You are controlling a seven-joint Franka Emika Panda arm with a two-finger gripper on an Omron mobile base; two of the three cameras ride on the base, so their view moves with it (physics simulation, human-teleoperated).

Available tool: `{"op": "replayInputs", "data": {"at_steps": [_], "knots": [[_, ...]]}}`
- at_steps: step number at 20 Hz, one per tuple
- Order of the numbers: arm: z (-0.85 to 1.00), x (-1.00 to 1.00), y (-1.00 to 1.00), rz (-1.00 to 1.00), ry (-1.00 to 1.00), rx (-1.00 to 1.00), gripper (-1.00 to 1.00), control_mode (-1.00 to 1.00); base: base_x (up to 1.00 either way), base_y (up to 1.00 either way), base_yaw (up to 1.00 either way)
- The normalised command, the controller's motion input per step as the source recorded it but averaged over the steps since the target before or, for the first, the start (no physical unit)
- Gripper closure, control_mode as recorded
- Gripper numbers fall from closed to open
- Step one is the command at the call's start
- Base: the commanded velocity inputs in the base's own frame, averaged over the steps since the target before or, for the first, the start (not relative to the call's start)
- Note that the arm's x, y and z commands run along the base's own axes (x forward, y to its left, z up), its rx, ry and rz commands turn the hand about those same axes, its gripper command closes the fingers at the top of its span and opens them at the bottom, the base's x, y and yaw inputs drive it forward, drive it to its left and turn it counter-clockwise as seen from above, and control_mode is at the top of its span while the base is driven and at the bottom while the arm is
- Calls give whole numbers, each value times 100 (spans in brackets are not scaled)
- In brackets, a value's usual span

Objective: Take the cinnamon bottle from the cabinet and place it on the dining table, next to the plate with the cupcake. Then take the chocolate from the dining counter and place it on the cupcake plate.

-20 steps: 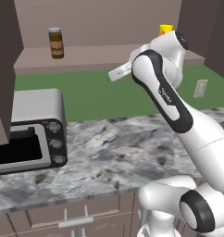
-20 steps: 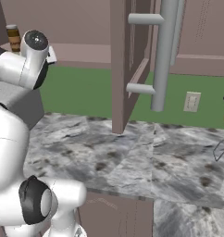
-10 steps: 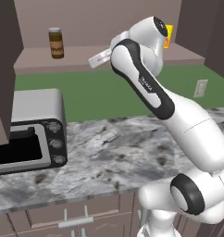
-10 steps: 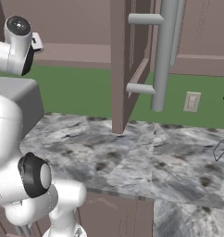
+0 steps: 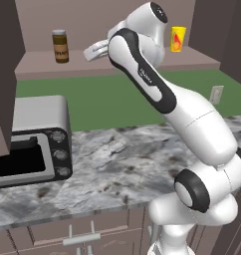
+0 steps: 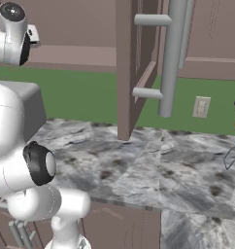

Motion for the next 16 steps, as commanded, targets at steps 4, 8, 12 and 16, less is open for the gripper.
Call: {"op": "replayInputs", "data": {"at_steps": [4,8,12,16], "knots": [[0,25,22,-4,-10,0,-100,-100,0,0,0],[-1,24,21,-1,-8,0,-100,-100,0,0,0],[-6,19,22,0,-2,5,-100,-100,0,0,0],[0,29,12,0,1,5,-100,-100,0,0,0]]}}
